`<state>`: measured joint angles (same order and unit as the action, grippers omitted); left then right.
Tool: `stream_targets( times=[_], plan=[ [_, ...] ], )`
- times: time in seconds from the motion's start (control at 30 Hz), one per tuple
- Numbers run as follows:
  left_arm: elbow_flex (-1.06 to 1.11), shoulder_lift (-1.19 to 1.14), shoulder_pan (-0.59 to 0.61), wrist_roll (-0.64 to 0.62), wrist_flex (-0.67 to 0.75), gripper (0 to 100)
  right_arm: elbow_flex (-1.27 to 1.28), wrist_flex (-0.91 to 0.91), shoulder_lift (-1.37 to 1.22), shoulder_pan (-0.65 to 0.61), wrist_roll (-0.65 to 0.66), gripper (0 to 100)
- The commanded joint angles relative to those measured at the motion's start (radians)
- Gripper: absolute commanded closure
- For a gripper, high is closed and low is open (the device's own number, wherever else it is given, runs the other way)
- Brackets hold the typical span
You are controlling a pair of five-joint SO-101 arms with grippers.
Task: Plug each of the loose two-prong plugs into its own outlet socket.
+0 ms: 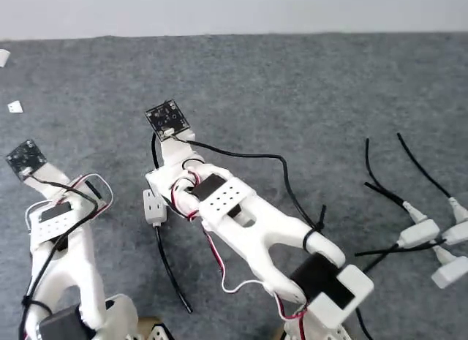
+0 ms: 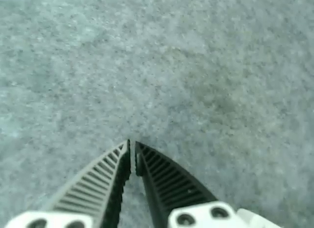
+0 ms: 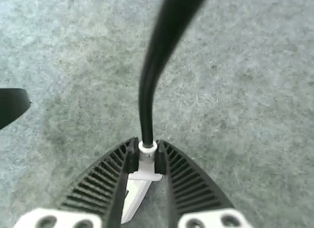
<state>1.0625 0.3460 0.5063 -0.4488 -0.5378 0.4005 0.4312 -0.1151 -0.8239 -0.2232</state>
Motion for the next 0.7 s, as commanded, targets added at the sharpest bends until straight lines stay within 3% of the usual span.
stream_targets(
  times=[0.0, 0.67],
  plan=[
    [-0.047, 0.026, 0.011, -0.018, 0.021, 99, -0.074, -0.024, -0.007, -0.004, 0.011, 99.1],
    [-0.053, 0.026, 0.011, -0.017, 0.02, 99, -0.137, -0.022, -0.025, -0.041, 0.011, 99.1]
  ],
)
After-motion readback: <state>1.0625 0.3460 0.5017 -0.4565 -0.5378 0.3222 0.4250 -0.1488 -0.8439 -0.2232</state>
